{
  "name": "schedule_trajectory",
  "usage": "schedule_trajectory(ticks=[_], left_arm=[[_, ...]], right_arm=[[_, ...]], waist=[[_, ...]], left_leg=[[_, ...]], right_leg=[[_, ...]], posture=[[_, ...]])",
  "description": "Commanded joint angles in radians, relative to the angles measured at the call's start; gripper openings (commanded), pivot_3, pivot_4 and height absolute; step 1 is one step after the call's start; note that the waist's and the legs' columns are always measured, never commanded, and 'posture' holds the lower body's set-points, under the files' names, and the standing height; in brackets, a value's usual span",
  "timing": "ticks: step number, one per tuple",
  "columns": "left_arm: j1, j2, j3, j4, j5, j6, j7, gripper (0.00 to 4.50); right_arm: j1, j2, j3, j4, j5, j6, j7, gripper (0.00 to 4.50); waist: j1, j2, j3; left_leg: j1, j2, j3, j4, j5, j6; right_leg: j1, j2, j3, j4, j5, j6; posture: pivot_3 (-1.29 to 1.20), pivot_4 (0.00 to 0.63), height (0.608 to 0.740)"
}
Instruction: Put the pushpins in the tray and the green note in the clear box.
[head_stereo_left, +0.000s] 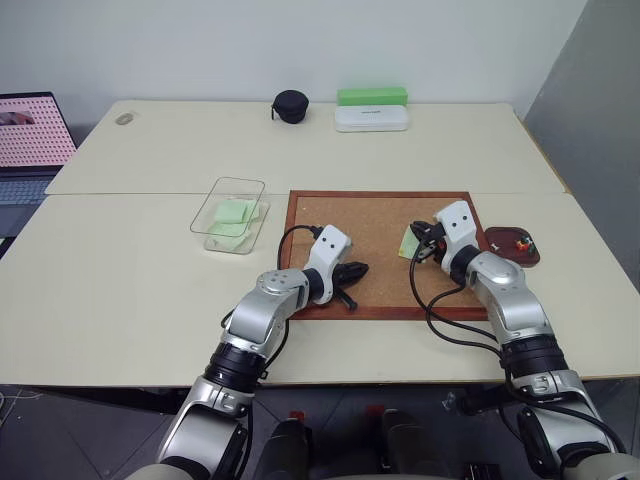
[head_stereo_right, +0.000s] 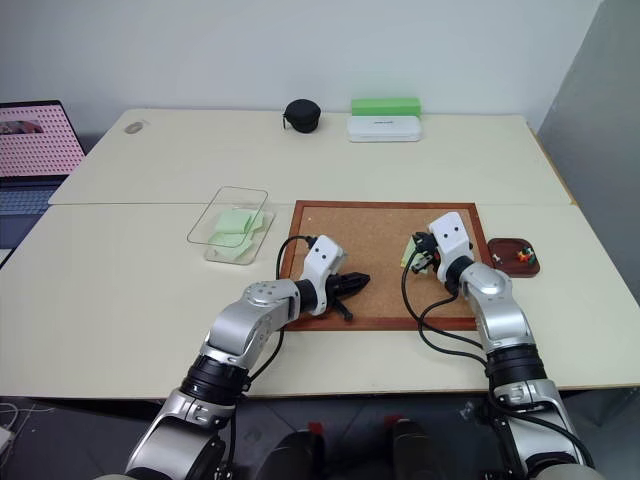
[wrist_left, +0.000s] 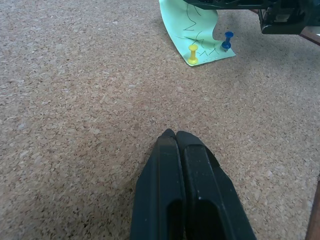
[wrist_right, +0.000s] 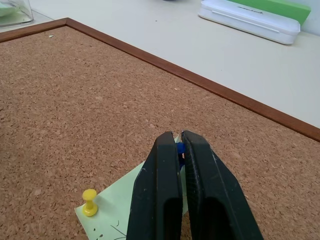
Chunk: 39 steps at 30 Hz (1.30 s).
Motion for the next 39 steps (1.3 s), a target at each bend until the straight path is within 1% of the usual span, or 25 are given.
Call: schedule_trajectory(ticks=[1,19,21,22,23,24,39], left_arm=[[0.011,0.003,-0.014,-0.006,0.013,0.008,0.008,0.00],[0.020,0.009,-0.016,-0.021,0.013,0.016,0.007,0.00],[0.021,0.009,-0.017,-0.022,0.014,0.016,0.007,0.00],[0.022,0.010,-0.018,-0.023,0.014,0.016,0.007,0.00],[0.022,0.010,-0.018,-0.024,0.014,0.017,0.006,0.00],[0.024,0.011,-0.019,-0.026,0.014,0.017,0.006,0.00],[0.028,0.013,-0.020,-0.028,0.012,0.019,0.006,0.00]], right_arm=[[-0.021,0.001,-0.013,-0.012,0.003,-0.014,-0.005,0.04],[-0.015,0.003,-0.013,-0.017,0.007,-0.004,-0.005,0.04],[-0.014,0.004,-0.014,-0.017,0.006,-0.003,-0.007,0.58],[-0.012,0.005,-0.013,-0.018,0.005,-0.003,-0.009,0.64],[-0.012,0.005,-0.013,-0.017,0.003,-0.004,-0.011,0.94],[-0.010,0.005,-0.012,-0.018,0.002,-0.005,-0.012,1.10],[-0.013,0.008,-0.008,-0.001,-0.009,-0.013,-0.017,1.10]], waist=[[0.000,0.000,0.000],[0.000,0.000,0.000],[0.000,0.000,0.000],[0.000,0.000,0.000],[0.000,0.000,0.000],[0.000,0.000,0.000],[-0.001,0.000,0.000]], left_leg=[[0.000,0.000,0.000,0.000,0.000,0.000],[0.000,0.000,0.000,0.000,0.000,0.000],[0.000,0.000,0.000,0.000,0.000,0.000],[0.000,0.000,0.000,0.000,0.000,0.000],[0.000,0.000,0.000,0.000,0.000,0.000],[0.000,0.000,0.000,0.000,0.000,0.000],[0.000,0.000,0.000,0.000,0.000,0.000]], right_leg=[[0.000,0.000,0.000,0.000,0.000,0.000],[0.000,0.000,0.000,0.000,0.000,0.000],[0.000,0.000,0.000,0.000,0.000,0.000],[0.000,0.000,0.000,0.000,0.000,0.000],[0.000,0.000,0.000,0.000,0.000,0.000],[0.000,0.000,0.000,0.000,0.000,0.000],[0.000,0.000,0.000,0.000,0.000,0.000]], posture=[[0.00,0.150,0.740],[0.00,0.150,0.740],[0.00,0.150,0.740],[0.00,0.150,0.740],[0.00,0.150,0.740],[0.00,0.150,0.740],[0.00,0.150,0.740]])
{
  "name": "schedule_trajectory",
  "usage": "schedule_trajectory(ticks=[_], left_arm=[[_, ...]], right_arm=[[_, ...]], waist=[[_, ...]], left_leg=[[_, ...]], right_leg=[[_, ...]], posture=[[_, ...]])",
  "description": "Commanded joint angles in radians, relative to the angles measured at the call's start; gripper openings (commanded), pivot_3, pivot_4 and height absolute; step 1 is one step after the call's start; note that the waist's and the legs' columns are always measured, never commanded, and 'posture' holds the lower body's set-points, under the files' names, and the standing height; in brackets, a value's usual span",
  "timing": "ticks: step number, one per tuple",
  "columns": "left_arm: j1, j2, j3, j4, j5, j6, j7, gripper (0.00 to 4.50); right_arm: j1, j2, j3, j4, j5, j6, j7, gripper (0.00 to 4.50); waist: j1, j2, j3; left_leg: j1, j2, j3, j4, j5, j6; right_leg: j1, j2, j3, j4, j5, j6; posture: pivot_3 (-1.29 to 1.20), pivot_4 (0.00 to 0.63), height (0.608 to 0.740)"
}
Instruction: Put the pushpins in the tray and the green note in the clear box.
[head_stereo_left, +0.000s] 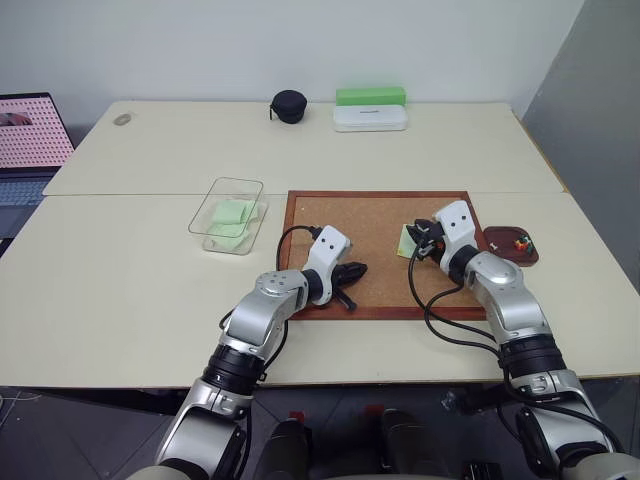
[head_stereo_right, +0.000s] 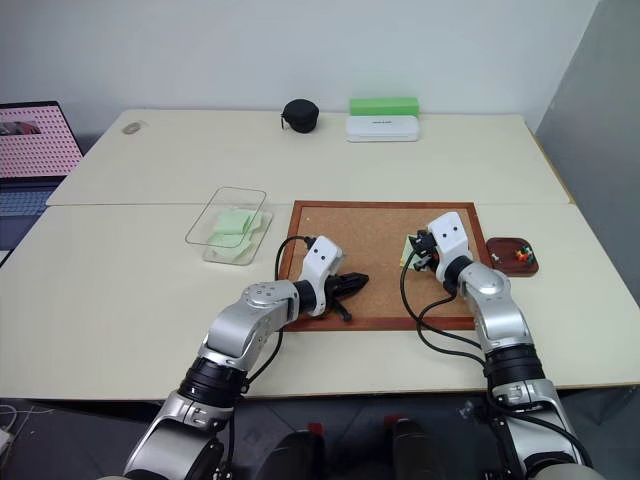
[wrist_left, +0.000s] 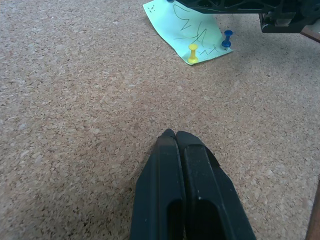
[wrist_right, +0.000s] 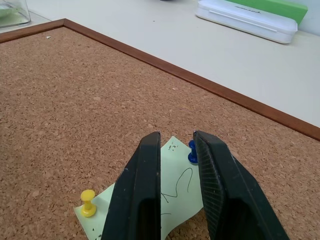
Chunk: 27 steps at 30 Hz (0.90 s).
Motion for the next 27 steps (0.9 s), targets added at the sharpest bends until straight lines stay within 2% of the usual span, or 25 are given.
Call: schedule_trajectory(ticks=[1,4,7,10,17,20,23,27], left_arm=[[0.015,0.006,-0.017,-0.007,0.009,0.015,0.000,0.00],[0.015,0.006,-0.016,-0.008,0.009,0.015,0.001,0.00],[0.016,0.007,-0.015,-0.010,0.009,0.017,0.002,0.00],[0.019,0.008,-0.015,-0.015,0.008,0.019,0.002,0.00],[0.027,0.010,-0.014,-0.026,0.006,0.026,0.005,0.00],[0.028,0.011,-0.015,-0.028,0.005,0.027,0.006,0.00],[0.029,0.011,-0.016,-0.028,0.005,0.025,0.006,0.00],[0.028,0.010,-0.018,-0.025,0.006,0.024,0.007,0.00]], right_arm=[[-0.014,0.001,-0.008,0.005,-0.005,-0.016,-0.009,1.10],[-0.017,0.002,-0.007,0.013,-0.006,-0.018,-0.006,1.10],[-0.024,0.005,-0.008,0.023,-0.008,-0.020,-0.010,0.66],[-0.028,0.005,-0.008,0.027,-0.010,-0.025,-0.012,0.01],[-0.015,0.000,-0.026,-0.027,0.022,-0.017,0.008,0.00],[-0.009,-0.001,-0.035,-0.056,0.045,-0.007,0.026,0.46],[-0.011,0.004,-0.047,-0.085,0.067,-0.004,0.025,1.24],[-0.015,-0.002,-0.039,-0.081,0.060,0.006,0.018,1.95]], waist=[[0.000,0.000,0.000],[0.000,0.000,0.000],[0.000,0.000,0.000],[0.000,0.000,0.000],[0.000,0.000,0.000],[-0.001,0.000,0.000],[-0.001,0.000,0.000],[-0.001,0.000,0.000]], left_leg=[[0.000,0.000,0.000,0.000,0.000,0.000],[0.000,0.000,0.000,0.000,0.000,0.000],[0.000,0.000,0.000,0.000,0.000,0.000],[0.000,0.000,0.000,0.000,0.000,0.000],[0.000,0.000,0.000,0.000,0.000,0.000],[0.000,0.000,0.000,0.000,0.000,0.000],[0.000,0.000,0.000,0.000,0.000,0.000],[0.000,0.000,0.000,0.000,0.000,0.000]], right_leg=[[0.000,0.000,0.000,0.000,0.000,0.000],[0.000,0.000,0.000,0.000,0.000,0.000],[0.000,0.000,0.000,0.000,0.000,0.000],[0.000,0.000,0.000,0.000,0.000,0.000],[0.000,0.000,0.000,0.000,0.000,0.000],[0.000,0.000,0.000,0.000,0.000,0.000],[0.000,0.000,0.000,0.000,0.000,0.000],[0.000,0.000,0.000,0.000,0.000,0.000]], posture=[[0.00,0.150,0.740],[0.00,0.150,0.740],[0.00,0.150,0.740],[0.00,0.150,0.740],[0.00,0.150,0.740],[0.00,0.150,0.740],[0.00,0.150,0.740],[0.00,0.150,0.740]])
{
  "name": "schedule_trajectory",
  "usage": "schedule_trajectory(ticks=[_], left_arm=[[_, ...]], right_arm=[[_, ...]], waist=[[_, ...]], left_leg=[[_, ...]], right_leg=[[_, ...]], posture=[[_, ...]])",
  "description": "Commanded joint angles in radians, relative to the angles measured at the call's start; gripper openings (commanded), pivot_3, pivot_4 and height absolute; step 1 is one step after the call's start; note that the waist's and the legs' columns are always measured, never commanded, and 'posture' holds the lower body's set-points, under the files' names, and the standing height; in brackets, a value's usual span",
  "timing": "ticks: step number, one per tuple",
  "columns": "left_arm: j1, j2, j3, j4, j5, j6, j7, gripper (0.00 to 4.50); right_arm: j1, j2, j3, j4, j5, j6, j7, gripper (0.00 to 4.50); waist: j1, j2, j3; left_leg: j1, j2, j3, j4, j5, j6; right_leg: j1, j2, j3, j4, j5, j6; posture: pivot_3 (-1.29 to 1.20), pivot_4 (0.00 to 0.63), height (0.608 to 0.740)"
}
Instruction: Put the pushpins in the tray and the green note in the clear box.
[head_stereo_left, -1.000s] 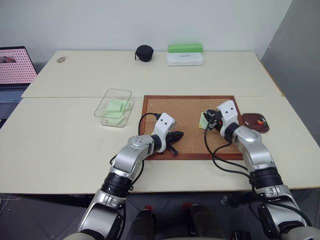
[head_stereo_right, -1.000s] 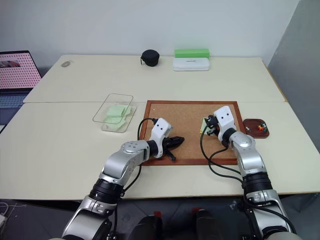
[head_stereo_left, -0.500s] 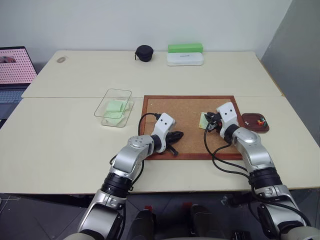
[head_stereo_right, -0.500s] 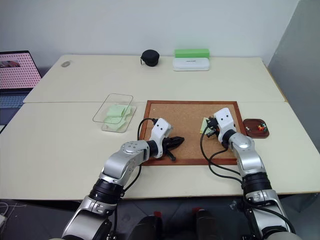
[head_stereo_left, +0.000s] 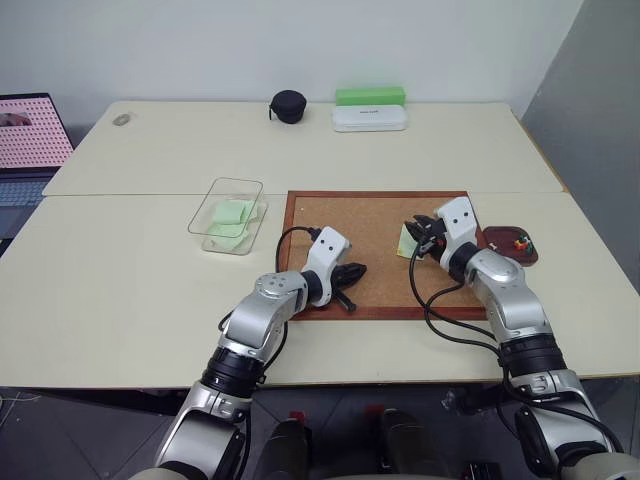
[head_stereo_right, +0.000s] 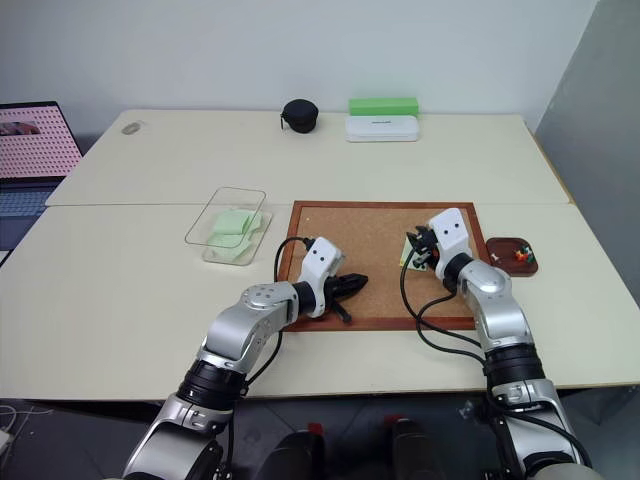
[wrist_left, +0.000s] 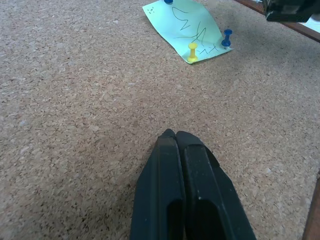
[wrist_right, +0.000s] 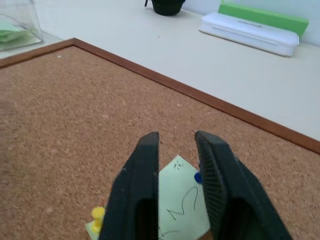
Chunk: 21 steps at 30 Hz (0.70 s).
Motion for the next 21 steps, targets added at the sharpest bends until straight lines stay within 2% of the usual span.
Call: schedule_trajectory(ticks=[1,8,20,21], left_arm=[[0.015,0.010,-0.017,-0.005,0.009,0.011,-0.005,0.00],[0.017,0.014,-0.020,-0.004,0.012,0.009,-0.007,0.00],[0.026,0.020,-0.017,-0.017,0.010,0.014,0.000,0.00],[0.026,0.020,-0.017,-0.016,0.010,0.014,0.000,0.00]], right_arm=[[-0.016,-0.008,-0.014,-0.020,-0.002,0.008,-0.008,1.95],[-0.065,0.003,-0.004,0.133,-0.035,-0.018,-0.028,1.95],[-0.129,0.017,-0.019,0.224,-0.020,-0.054,-0.032,1.95],[-0.130,0.017,-0.019,0.228,-0.020,-0.054,-0.031,1.77]], waist=[[0.000,0.000,0.000],[0.000,0.000,0.000],[-0.005,0.000,0.000],[-0.005,0.000,0.000]], left_leg=[[0.000,0.000,0.000,0.000,0.000,0.000],[0.000,0.000,0.000,0.000,0.000,0.000],[0.000,0.000,0.000,0.000,0.000,0.000],[0.000,0.000,0.000,0.000,0.000,0.000]], right_leg=[[0.000,0.000,0.000,0.000,0.000,0.000],[0.000,0.000,0.000,0.000,0.000,0.000],[0.000,0.000,0.000,0.000,0.000,-0.001],[0.000,0.000,0.000,0.000,0.000,-0.001]], posture=[[0.00,0.150,0.740],[0.00,0.150,0.740],[0.00,0.150,0.740],[0.00,0.150,0.740]])
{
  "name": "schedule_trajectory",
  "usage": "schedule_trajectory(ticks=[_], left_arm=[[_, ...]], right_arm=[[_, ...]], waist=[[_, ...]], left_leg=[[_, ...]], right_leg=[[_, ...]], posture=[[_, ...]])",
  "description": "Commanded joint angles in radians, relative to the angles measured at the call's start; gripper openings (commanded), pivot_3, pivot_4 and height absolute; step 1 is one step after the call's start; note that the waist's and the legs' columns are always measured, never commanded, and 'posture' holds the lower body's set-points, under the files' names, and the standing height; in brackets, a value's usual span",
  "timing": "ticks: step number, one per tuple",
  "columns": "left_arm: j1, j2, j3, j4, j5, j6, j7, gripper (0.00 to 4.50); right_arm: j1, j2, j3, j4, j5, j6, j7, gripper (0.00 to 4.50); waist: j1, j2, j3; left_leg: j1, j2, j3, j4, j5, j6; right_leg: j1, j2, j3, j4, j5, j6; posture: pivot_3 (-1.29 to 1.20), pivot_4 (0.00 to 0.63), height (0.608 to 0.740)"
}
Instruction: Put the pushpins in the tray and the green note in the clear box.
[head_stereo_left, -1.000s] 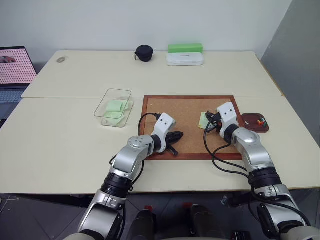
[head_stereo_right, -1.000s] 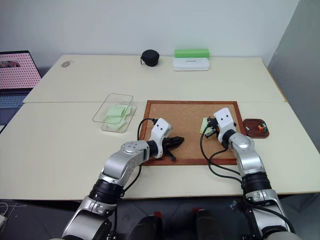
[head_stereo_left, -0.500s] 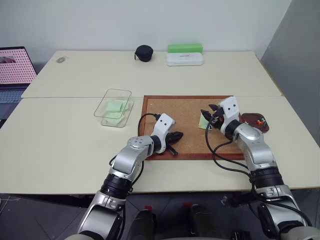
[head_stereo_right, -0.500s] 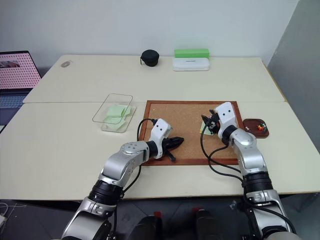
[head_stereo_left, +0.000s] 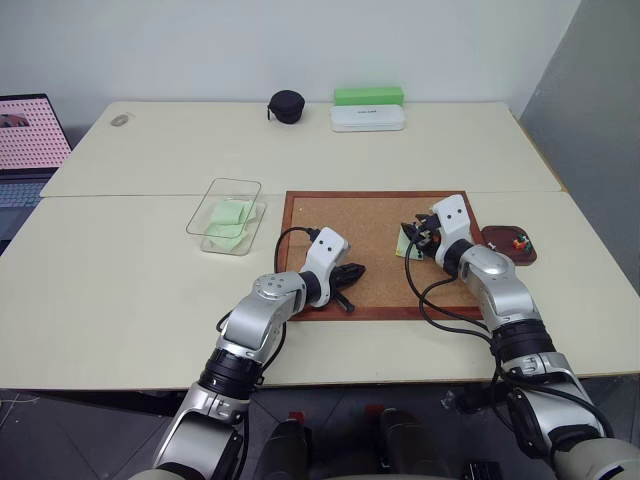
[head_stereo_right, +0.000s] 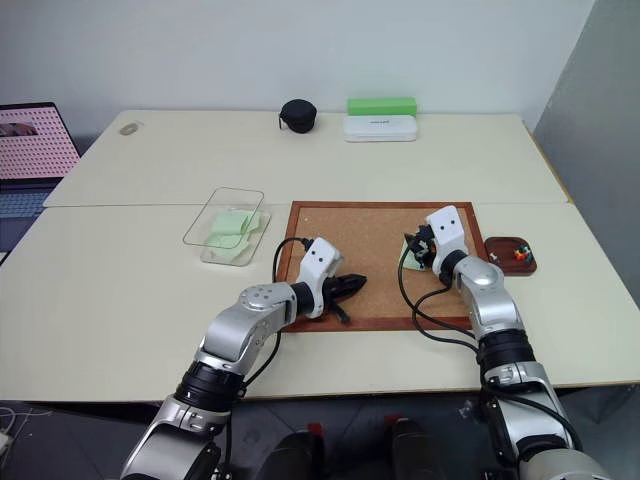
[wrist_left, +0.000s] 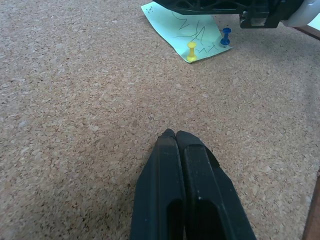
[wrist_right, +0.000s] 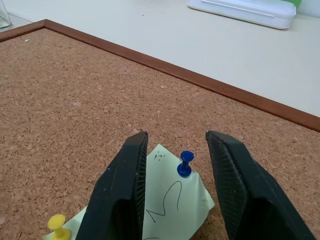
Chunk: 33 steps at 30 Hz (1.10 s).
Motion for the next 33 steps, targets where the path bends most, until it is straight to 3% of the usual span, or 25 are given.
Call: schedule_trajectory(ticks=[1,7,8,10,16,22,33], left_arm=[[0.018,0.008,-0.015,-0.004,0.009,0.015,0.000,0.00],[0.016,0.007,-0.015,-0.004,0.008,0.016,0.000,0.00],[0.015,0.007,-0.015,-0.003,0.008,0.017,0.001,0.00],[0.014,0.007,-0.014,-0.002,0.009,0.017,0.001,0.00],[0.016,0.009,-0.014,-0.006,0.008,0.020,0.001,0.00],[0.020,0.010,-0.014,-0.014,0.006,0.027,0.001,0.00],[0.017,0.005,-0.017,-0.009,0.006,0.025,0.001,0.00]], right_arm=[[-0.029,-0.004,-0.025,-0.005,0.008,-0.028,0.001,1.57],[-0.023,-0.008,-0.018,-0.003,0.005,-0.024,0.005,0.60],[-0.022,-0.008,-0.019,-0.003,0.005,-0.025,0.005,0.21],[-0.022,-0.007,-0.019,-0.004,0.006,-0.026,0.005,0.05],[-0.026,-0.001,-0.034,-0.012,0.024,-0.019,0.001,0.05],[-0.032,0.021,-0.138,-0.122,0.167,0.116,-0.003,0.05],[0.013,-0.009,-0.130,-0.213,0.154,0.154,-0.016,0.05]], waist=[[0.000,0.000,0.000],[0.000,0.000,0.000],[0.000,0.000,0.000],[0.000,0.000,0.000],[0.000,0.000,0.000],[0.000,0.000,0.000],[0.000,0.000,0.000]], left_leg=[[0.000,0.000,0.000,0.000,0.000,0.000],[0.000,0.000,0.000,0.000,0.000,0.000],[0.000,0.000,0.000,0.000,0.000,0.000],[0.000,0.000,0.000,0.000,0.000,0.000],[0.000,0.000,0.000,0.000,0.000,0.000],[0.000,0.000,0.000,0.000,0.000,0.000],[0.000,0.000,0.000,0.000,0.000,0.000]], right_leg=[[0.000,0.000,0.000,0.000,0.000,0.000],[0.000,0.000,0.000,0.000,0.000,0.000],[0.000,0.000,0.000,0.000,0.000,0.000],[0.000,0.000,0.000,0.000,0.000,0.000],[0.000,0.000,0.000,0.000,0.000,0.000],[0.000,0.000,0.000,0.000,0.002,-0.004],[0.000,0.000,0.000,0.000,0.000,0.000]], posture=[[0.00,0.150,0.740],[0.00,0.150,0.740],[0.00,0.150,0.740],[0.00,0.150,0.740],[0.00,0.150,0.740],[0.00,0.150,0.740],[0.00,0.150,0.740]])
